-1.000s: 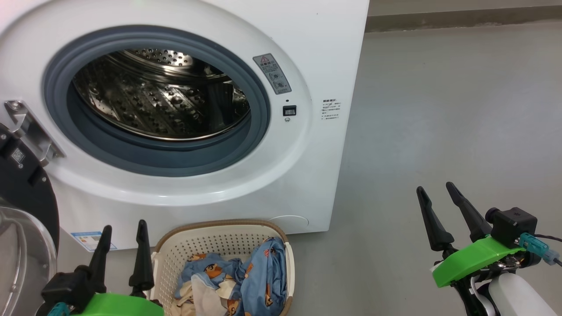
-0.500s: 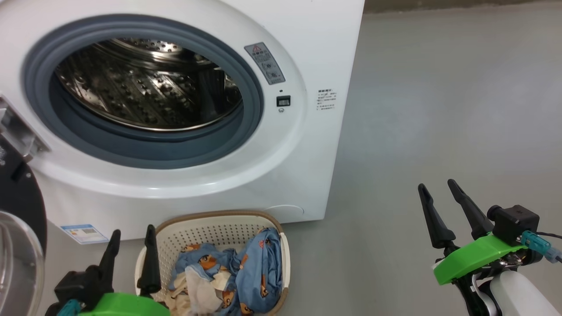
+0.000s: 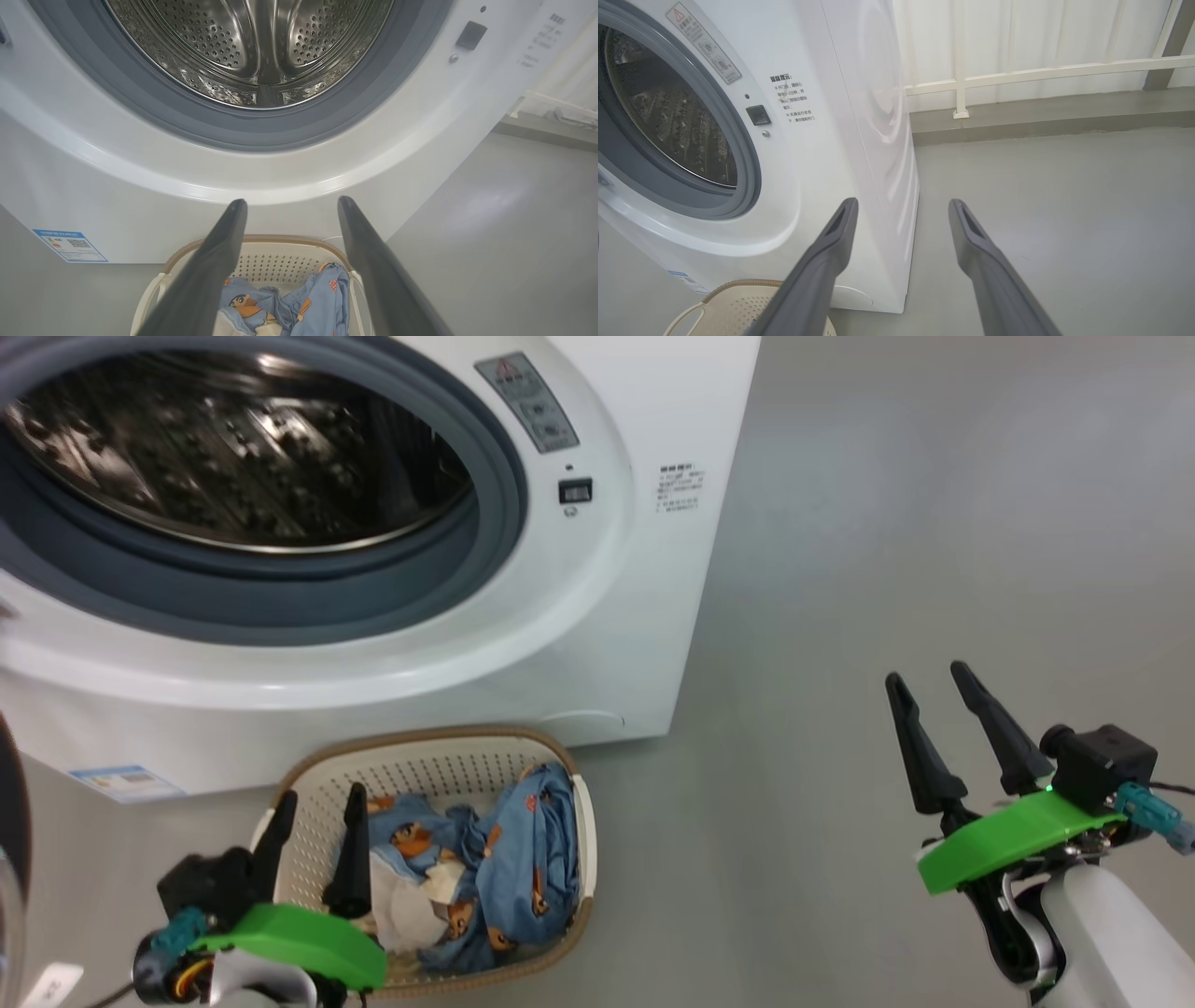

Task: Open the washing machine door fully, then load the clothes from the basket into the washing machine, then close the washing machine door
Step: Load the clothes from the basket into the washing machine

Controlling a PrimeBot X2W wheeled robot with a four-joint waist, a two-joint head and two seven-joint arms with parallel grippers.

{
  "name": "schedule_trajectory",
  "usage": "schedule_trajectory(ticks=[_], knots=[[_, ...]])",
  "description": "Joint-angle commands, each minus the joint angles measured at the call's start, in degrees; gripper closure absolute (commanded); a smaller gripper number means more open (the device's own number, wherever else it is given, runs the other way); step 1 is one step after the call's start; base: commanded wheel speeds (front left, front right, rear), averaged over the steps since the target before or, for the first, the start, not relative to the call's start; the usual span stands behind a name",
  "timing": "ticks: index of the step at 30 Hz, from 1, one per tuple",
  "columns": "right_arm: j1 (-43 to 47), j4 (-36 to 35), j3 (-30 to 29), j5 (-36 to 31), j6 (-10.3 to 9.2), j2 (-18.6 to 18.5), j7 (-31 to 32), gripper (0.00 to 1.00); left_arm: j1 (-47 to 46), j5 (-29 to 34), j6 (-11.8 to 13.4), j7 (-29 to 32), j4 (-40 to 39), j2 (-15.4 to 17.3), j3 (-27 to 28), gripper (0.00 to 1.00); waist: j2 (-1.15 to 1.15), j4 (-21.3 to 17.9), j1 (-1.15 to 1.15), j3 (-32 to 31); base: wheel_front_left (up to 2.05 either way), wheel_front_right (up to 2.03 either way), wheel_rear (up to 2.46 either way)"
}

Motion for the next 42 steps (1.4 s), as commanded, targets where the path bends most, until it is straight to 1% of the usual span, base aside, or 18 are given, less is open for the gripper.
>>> schedule_trajectory(ticks=[1, 2, 3, 10, 15, 17, 18, 22, 26, 30, 32, 37, 42], knots=[[-1.45, -1.51, 0.76, -0.89, 0.26, -0.44, -0.70, 0.00, -2.57, -0.14, -0.32, 0.27, -0.10, 0.99, 1.51, 0.00, 0.00, -1.06, 0.00, 3.08, 0.00, 0.00, 0.00], [-1.74, -1.62, 0.75, -0.92, 0.26, -0.27, -0.70, 0.00, -3.36, -0.20, -0.70, 0.46, 0.99, 0.94, 1.31, 0.00, 0.00, -1.25, 0.00, 3.89, 0.00, 0.00, 0.00], [-2.32, -1.81, 0.78, -0.94, 0.26, 0.15, -0.70, 0.00, -5.06, -0.44, -1.63, 0.82, 3.55, 0.92, 1.03, 0.00, 0.00, -1.68, 0.00, 5.51, 0.00, 0.00, 0.00], [-4.81, -2.77, 0.97, -1.06, 0.26, 1.29, -0.70, 0.00, -11.56, -0.46, -5.25, 2.54, 12.42, -0.24, -1.67, 0.00, 0.00, -3.22, 0.00, 11.31, 0.00, 0.00, 0.00], [-6.79, -3.60, 0.86, -1.28, 0.26, 1.59, -0.70, 0.00, -16.42, 0.35, -6.84, 3.22, 19.66, -1.14, -4.20, 0.00, 0.00, -4.59, 0.00, 15.15, 0.00, 0.00, 0.00], [-7.48, -3.92, 0.71, -1.37, 0.26, 1.74, -0.70, 0.00, -18.22, -0.28, -7.44, 3.51, 22.62, -1.69, -4.66, 0.00, 0.00, -5.19, 0.00, 16.67, 0.00, 0.00, 0.00], [-7.48, -3.92, 0.71, -1.37, 0.26, 1.74, -0.70, 0.00, -18.22, -0.28, -7.44, 3.51, 22.62, -1.69, -4.66, 0.00, 0.00, -5.19, 0.00, 16.67, 0.00, 0.00, 0.00], [-8.65, -4.78, -0.31, -1.41, 0.26, 2.55, -0.70, 0.00, -21.63, -1.08, -8.21, 4.74, 28.30, -2.34, -6.43, 0.00, 0.00, -6.49, 0.00, 19.68, 0.00, 0.00, 0.00], [-9.80, -5.77, -0.66, -1.54, 0.26, 3.62, -0.70, 0.00, -24.65, -0.92, -8.44, 5.35, 32.88, -1.97, -8.75, 0.00, 0.00, -8.25, 0.00, 22.48, 0.00, 0.00, 0.00], [-10.68, -6.54, -0.79, -1.58, 0.26, 4.70, -0.70, 0.00, -27.40, -1.05, -8.49, 6.51, 35.46, -1.26, -12.01, 0.00, 0.00, -9.87, 0.00, 25.57, 0.00, 0.00, 0.00], [-11.04, -6.78, -0.81, -1.57, 0.26, 5.19, -0.70, 0.00, -28.32, -2.65, -8.49, 7.57, 35.85, -1.09, -13.16, 0.00, 0.00, -10.60, 0.00, 27.05, 0.00, 0.00, 0.00], [-11.78, -7.55, -1.09, -1.51, 0.26, 6.17, -0.70, 0.00, -31.13, -4.32, -8.50, 9.06, 37.56, 1.16, -16.18, 0.00, 0.00, -12.32, 0.00, 30.48, 0.00, 0.00, 0.00], [-12.32, -8.18, -0.91, -1.39, 0.26, 7.10, -0.70, 0.00, -34.35, -4.99, -8.51, 10.65, 39.75, 2.58, -18.58, 0.00, 0.00, -14.03, 0.00, 33.75, 0.00, 0.00, 0.00]])
